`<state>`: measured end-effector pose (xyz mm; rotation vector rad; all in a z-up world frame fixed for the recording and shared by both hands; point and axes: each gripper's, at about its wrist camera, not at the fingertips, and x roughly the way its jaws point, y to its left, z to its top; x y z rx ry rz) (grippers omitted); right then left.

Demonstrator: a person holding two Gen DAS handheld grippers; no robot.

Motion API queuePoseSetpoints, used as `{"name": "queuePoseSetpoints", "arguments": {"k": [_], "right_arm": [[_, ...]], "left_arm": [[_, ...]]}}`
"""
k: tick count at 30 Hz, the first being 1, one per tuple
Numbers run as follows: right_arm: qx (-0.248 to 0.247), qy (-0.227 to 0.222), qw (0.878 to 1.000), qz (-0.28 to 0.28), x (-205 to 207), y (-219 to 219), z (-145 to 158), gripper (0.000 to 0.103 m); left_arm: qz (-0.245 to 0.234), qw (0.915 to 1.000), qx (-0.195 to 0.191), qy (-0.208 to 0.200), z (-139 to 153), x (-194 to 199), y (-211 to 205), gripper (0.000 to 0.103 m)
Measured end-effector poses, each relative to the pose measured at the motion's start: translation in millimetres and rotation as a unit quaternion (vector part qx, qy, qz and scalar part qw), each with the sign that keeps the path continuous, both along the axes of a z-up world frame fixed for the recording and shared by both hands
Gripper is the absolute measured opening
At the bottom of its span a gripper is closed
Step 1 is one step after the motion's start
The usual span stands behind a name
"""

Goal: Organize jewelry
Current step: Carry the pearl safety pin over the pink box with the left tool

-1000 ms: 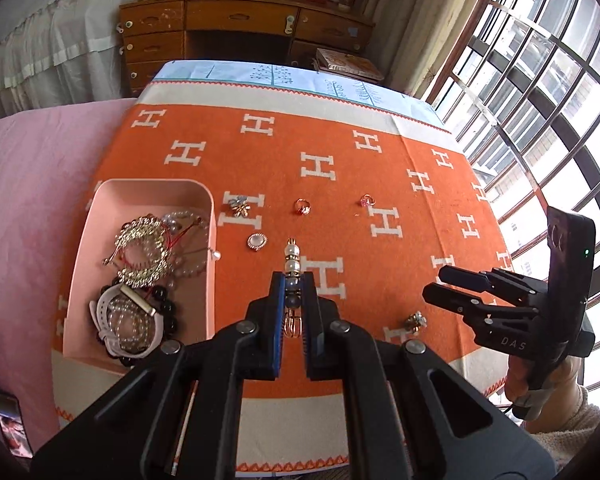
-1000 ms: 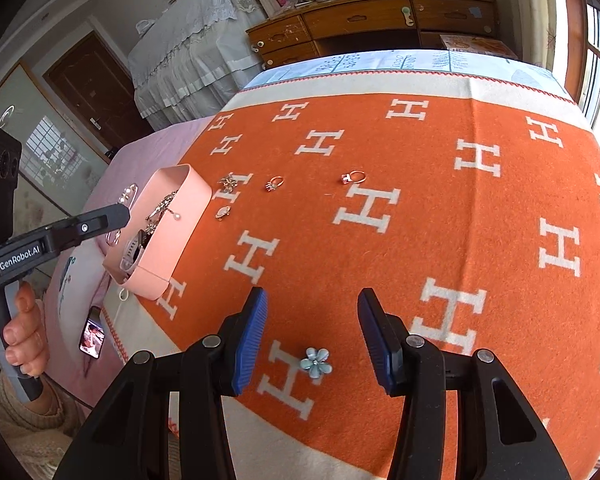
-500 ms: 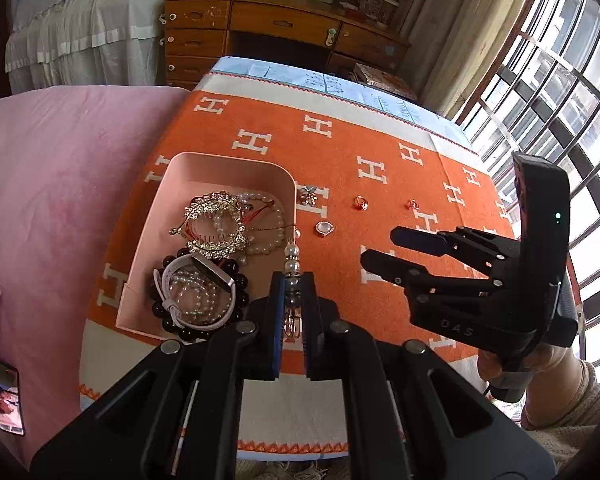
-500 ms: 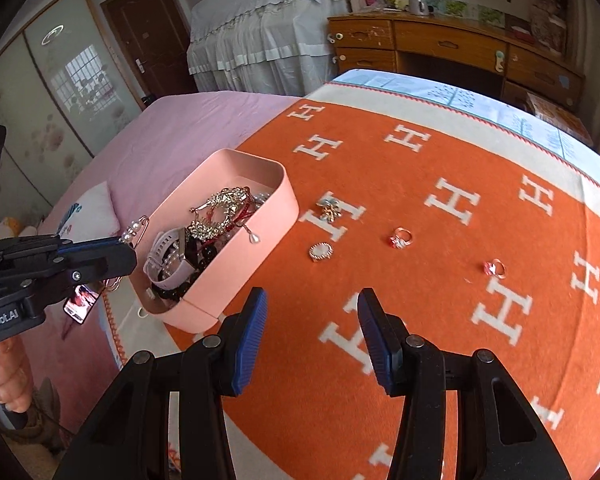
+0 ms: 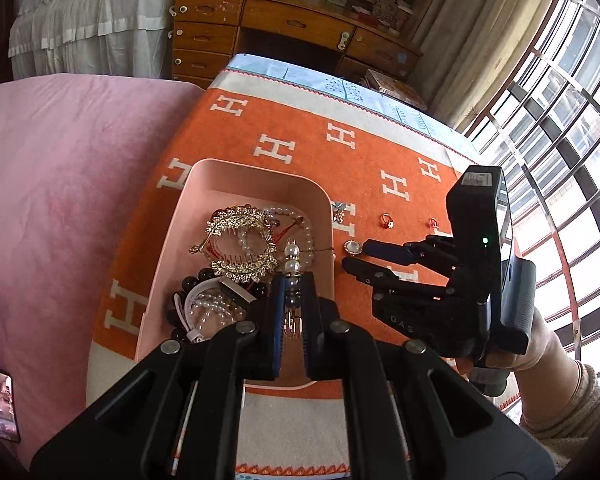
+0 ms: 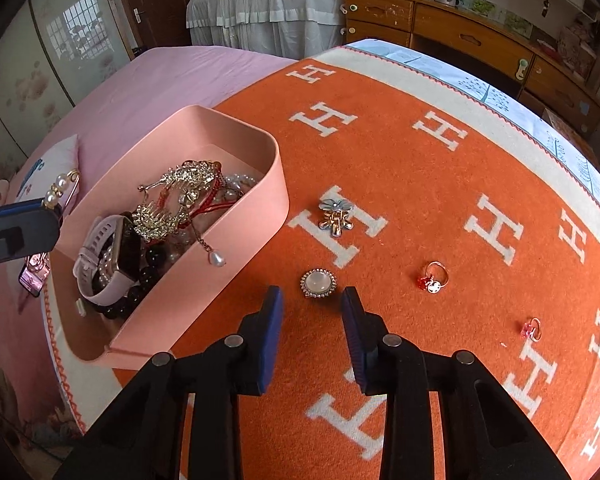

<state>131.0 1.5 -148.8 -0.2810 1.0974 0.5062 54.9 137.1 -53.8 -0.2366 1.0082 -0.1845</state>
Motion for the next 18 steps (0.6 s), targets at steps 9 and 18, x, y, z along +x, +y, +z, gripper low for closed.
{"name": "queuePoseSetpoints", "arguments": {"k": [9,18], "right_arm": [[-0.035,-0.033,0.999,0.024,0.5,16.5,-5.2,0.018],[0.062,-0.044,0.997,0.002,-12.0,9.9,60.3,0.018]], "left_arm": [[0.012,0.9999,-0.007,0.007,-6.9,7.4,16.0,0.005],[0.017,0.9995,-0.026,-0.004,7.5,4.4,31.5,0.005]]}}
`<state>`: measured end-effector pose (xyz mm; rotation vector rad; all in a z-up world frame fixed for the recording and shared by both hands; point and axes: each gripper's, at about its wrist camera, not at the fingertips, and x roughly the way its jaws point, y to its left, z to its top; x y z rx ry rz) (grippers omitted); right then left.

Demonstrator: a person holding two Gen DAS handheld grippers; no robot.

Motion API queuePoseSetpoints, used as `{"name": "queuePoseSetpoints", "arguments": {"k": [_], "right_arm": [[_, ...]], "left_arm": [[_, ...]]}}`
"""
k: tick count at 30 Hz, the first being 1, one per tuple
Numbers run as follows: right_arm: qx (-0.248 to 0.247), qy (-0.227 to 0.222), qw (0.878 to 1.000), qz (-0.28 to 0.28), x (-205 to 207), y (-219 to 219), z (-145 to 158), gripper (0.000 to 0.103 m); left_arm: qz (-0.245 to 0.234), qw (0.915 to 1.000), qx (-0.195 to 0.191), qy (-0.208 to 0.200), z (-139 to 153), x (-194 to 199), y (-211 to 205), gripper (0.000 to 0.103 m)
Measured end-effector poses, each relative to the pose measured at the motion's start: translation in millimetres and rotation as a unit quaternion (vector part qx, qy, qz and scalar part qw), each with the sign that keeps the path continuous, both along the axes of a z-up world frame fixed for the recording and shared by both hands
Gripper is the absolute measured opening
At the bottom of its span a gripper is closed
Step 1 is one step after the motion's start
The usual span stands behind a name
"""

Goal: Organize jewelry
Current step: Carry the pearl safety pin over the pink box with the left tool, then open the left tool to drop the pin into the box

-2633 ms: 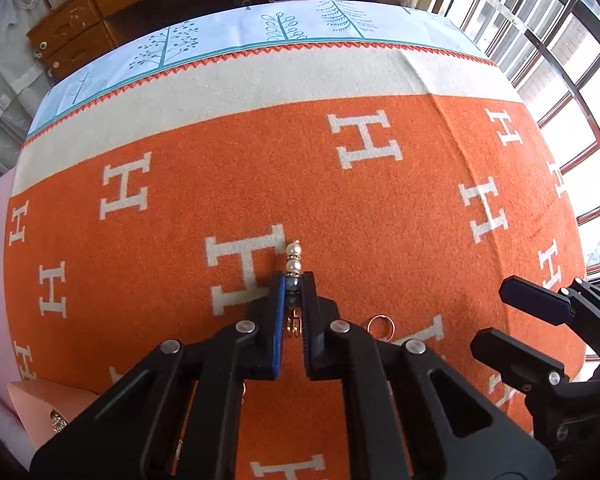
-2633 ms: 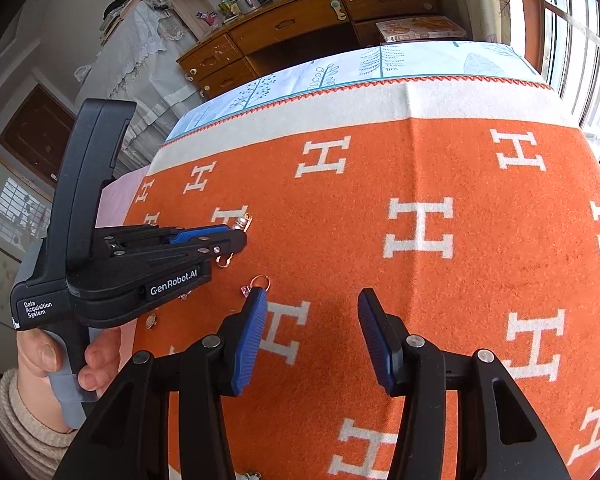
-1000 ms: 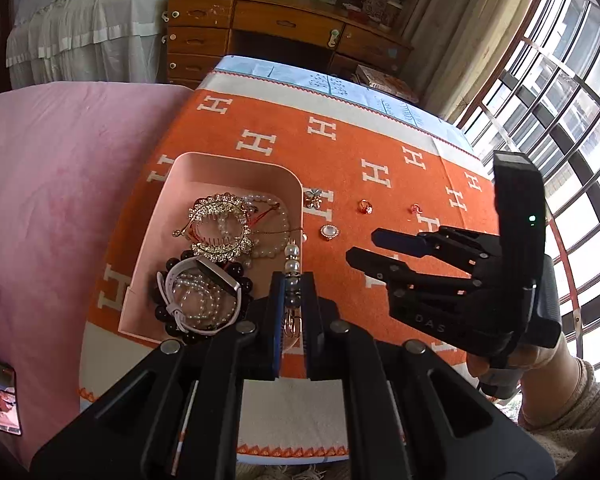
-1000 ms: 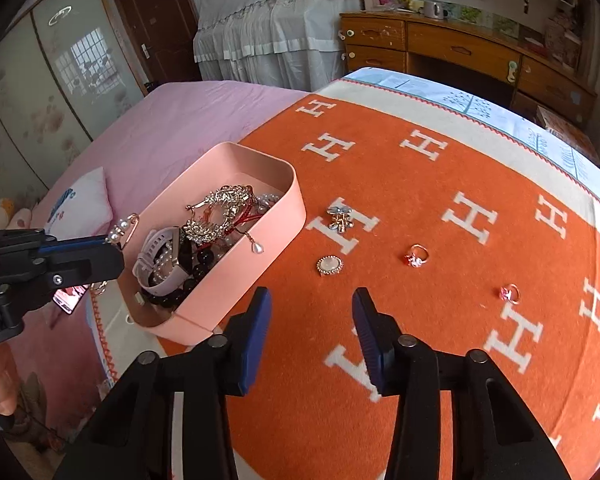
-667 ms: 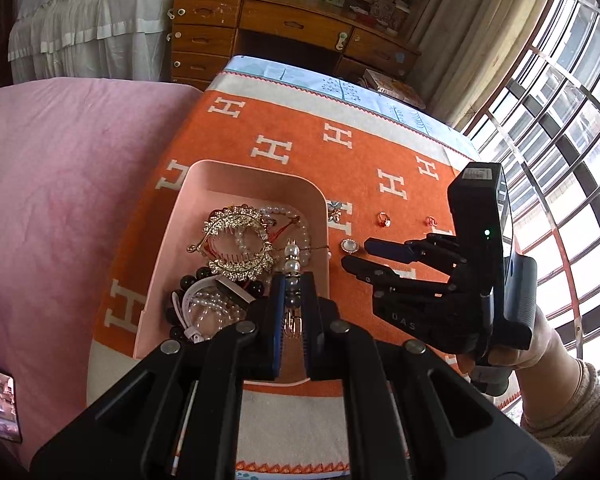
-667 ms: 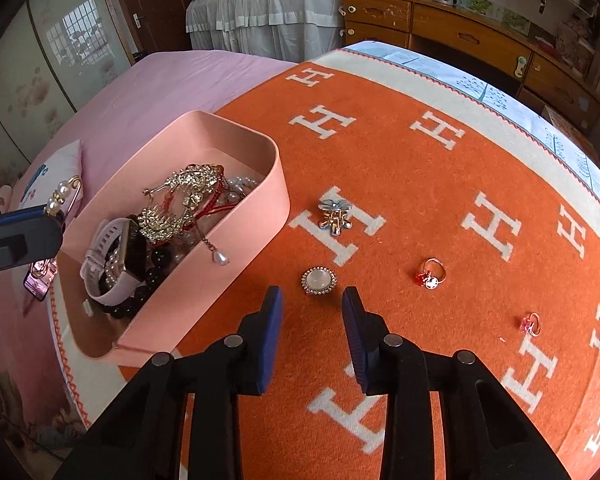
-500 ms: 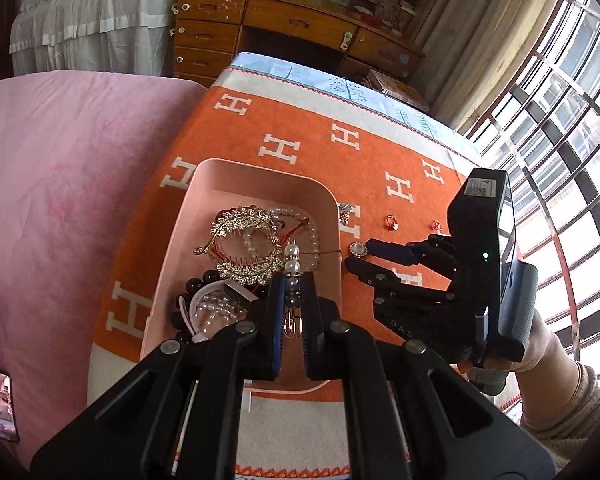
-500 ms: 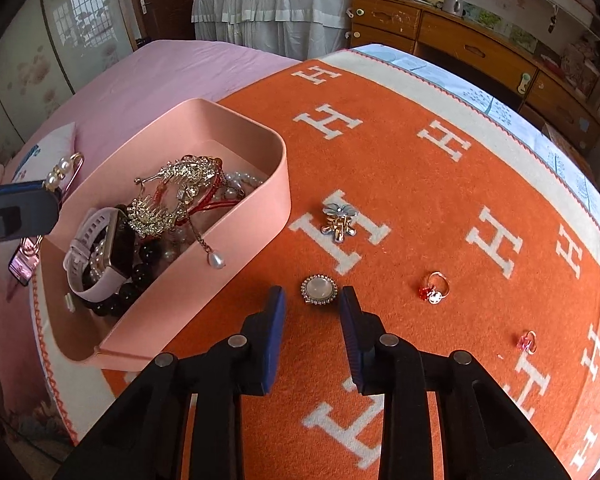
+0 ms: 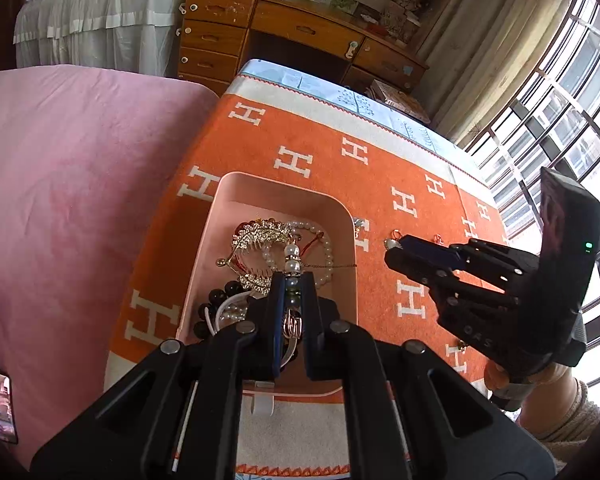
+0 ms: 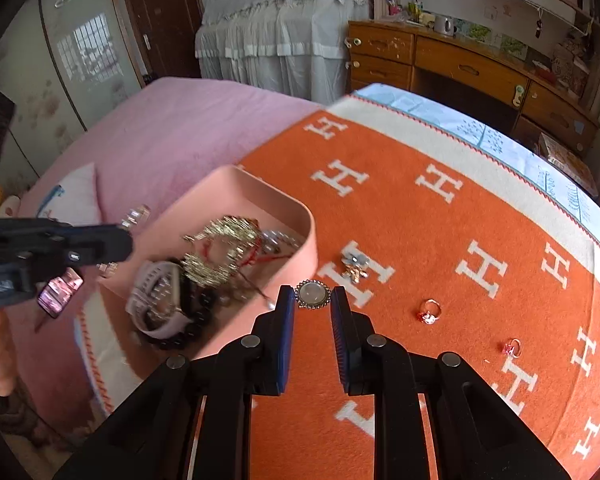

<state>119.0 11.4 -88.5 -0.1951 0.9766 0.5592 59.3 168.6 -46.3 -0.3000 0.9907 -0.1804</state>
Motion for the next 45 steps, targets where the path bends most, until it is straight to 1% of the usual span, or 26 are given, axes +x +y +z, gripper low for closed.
{"name": "queuePoseSetpoints", "arguments": {"k": [3,5,7,10,15,17,23,26,29,32,34,37,40,45], "right_arm": [[0.031,-0.01,0.999,0.034,-15.8,13.8,24.3,0.018],[0.033,-0.015,0.998,0.057,-25.4,26.5,30.1,0.018],[0.025,-0.016,0.997,0.077,-38.8,41.3,31.1,0.018],[0.013,-0.01,0.995,0.094,-48.1,54.7,23.2,0.018],[0.002,0.014,0.995,0.104,-55.3,64.5,2.9,0.018],[0.003,0.018,0.995,0.103,-57.0,64.8,0.4,0.019],[0.014,0.012,0.996,0.085,-58.9,54.3,-0.1,0.02],[0.019,0.012,0.996,0.085,-62.6,50.3,0.4,0.02],[0.011,0.006,0.996,0.084,-66.0,50.1,0.4,0.02],[0.005,-0.008,0.997,0.072,-70.2,48.0,1.9,0.02],[-0.004,-0.021,0.999,0.05,-72.4,44.2,3.5,0.02],[0.011,-0.021,1.0,0.012,-72.0,33.0,6.0,0.02],[0.014,-0.022,0.999,-0.028,-69.6,22.2,7.1,0.02],[0.023,-0.027,0.997,-0.073,-66.7,8.7,8.6,0.02]], "left_arm": [[0.002,0.9999,-0.007,-0.007,7.4,-0.1,4.3,0.005],[0.001,0.9999,-0.009,-0.011,11.0,-0.8,5.2,0.005],[-0.001,0.9999,-0.009,-0.011,12.3,-2.1,5.3,0.005],[-0.006,0.9999,-0.008,-0.007,10.2,-4.2,3.1,0.005],[-0.016,0.9998,-0.01,0.008,-0.4,-3.2,-2.9,0.005],[-0.02,0.9997,-0.009,0.013,-4.6,-2.5,-5.9,0.005],[-0.042,0.9989,-0.004,0.02,-16.5,-0.2,-21.7,0.005],[-0.047,0.9986,-0.004,0.022,-20.2,0.6,-27.2,0.005],[-0.047,0.9986,-0.005,0.024,-22.5,1.3,-28.3,0.005],[-0.048,0.9986,0.001,0.024,-25.1,-0.8,-29.6,0.005],[-0.052,0.9984,0.003,0.024,-27.6,-2.9,-31.5,0.005],[-0.058,0.9979,0.004,0.029,-34.0,-6.6,-34.9,0.005],[-0.064,0.9973,0.011,0.033,-41.0,-9.2,-39.7,0.005],[-0.069,0.9965,0.034,0.033,-46.5,-13.7,-48.0,0.006]]}}
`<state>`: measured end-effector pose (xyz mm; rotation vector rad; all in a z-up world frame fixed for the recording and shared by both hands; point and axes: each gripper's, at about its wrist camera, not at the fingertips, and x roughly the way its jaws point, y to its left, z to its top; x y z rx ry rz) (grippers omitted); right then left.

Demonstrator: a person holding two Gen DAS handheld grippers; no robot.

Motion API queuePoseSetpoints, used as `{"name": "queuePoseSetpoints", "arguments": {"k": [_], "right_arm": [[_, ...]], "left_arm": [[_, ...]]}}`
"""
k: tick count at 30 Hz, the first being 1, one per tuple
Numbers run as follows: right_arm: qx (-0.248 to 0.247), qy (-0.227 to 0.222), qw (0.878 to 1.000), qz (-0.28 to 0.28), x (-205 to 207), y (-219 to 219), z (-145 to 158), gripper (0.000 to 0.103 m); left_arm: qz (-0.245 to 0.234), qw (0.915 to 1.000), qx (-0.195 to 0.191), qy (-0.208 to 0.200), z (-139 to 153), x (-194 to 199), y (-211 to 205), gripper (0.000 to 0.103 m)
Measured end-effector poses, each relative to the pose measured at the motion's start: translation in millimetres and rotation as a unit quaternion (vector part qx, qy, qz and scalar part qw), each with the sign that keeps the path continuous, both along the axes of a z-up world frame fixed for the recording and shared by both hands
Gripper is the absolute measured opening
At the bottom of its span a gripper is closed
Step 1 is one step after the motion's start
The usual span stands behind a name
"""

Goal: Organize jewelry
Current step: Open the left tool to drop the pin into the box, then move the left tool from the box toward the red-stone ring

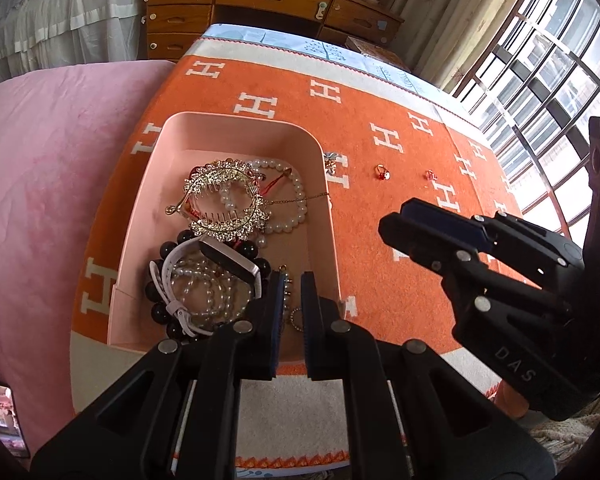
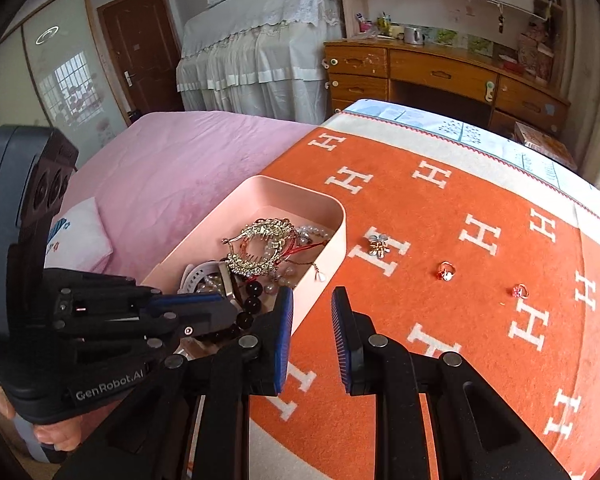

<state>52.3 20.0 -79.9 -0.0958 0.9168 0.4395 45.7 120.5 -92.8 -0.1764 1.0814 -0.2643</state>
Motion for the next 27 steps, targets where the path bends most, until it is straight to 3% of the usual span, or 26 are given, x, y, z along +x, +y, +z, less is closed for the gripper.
{"name": "queuePoseSetpoints", "arguments": {"k": [3,5,8,21,27], "right_arm": [[0.004,0.0,1.0,-0.011,-0.2,-1.7,-0.3,0.02],[0.005,0.0,1.0,-0.014,-1.0,-0.3,-0.4,0.02],[0.006,0.0,1.0,-0.016,-1.1,2.1,-1.5,0.021],[0.008,0.002,1.0,-0.02,-6.5,6.9,-3.4,0.023],[0.014,0.002,1.0,-0.025,-11.6,3.8,-4.4,0.029]], "left_arm": [[0.004,0.9999,0.008,0.006,-3.4,-0.2,0.4,0.016],[0.011,0.9998,0.015,0.006,-4.9,-0.2,1.9,0.04],[0.028,0.9993,0.025,0.002,-4.5,-0.3,8.1,0.049],[0.038,0.998,0.049,-0.011,1.3,-6.4,9.1,0.049],[0.051,0.9959,0.065,-0.036,10.3,-11.2,7.6,0.049]]}}
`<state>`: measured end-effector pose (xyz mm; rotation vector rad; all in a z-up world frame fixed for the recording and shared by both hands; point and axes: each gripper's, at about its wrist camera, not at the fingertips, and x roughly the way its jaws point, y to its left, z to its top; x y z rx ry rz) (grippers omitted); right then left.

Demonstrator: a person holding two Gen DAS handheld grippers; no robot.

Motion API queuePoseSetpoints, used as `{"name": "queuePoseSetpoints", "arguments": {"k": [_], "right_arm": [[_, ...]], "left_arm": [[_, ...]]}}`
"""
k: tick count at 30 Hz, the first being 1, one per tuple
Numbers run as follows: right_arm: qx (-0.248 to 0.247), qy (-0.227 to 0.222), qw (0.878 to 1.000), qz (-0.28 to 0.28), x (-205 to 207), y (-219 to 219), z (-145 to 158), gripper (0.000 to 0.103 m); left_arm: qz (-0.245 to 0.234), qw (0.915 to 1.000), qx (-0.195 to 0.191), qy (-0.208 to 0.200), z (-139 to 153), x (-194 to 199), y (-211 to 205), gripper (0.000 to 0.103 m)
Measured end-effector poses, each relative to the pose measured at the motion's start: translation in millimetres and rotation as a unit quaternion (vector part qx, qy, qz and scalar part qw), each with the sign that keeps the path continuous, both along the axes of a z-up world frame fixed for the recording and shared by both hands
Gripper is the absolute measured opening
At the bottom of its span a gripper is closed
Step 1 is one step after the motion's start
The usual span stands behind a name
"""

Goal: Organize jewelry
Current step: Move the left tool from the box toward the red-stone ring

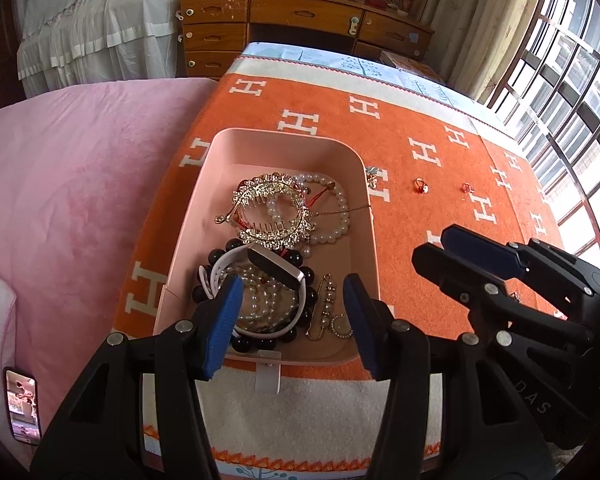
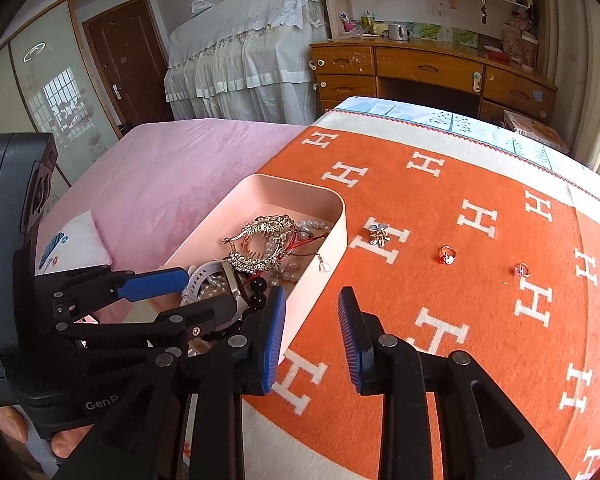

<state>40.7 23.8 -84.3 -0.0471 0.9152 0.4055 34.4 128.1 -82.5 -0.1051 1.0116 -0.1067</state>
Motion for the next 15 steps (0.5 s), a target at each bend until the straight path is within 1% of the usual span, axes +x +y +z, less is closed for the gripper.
{"name": "queuePoseSetpoints", "arguments": {"k": [2,8,12,15], "right_arm": [[0.003,-0.001,1.0,-0.001,-1.4,-3.1,-0.5,0.032],[0.022,-0.004,1.0,-0.01,-5.5,-21.1,0.6,0.032],[0.037,-0.011,0.999,-0.022,-7.9,-40.7,3.0,0.032],[0.048,-0.018,0.998,-0.036,-8.6,-60.8,6.0,0.032]], "left_arm": [[0.003,0.9999,0.008,-0.01,3.9,-1.2,-3.4,0.049],[0.008,0.9986,0.027,-0.044,19.6,-4.9,-21.6,0.049],[-0.006,0.9978,0.036,-0.055,28.4,-3.1,-41.1,0.049],[-0.019,0.9966,0.049,-0.064,34.4,-0.8,-59.8,0.049]]}}
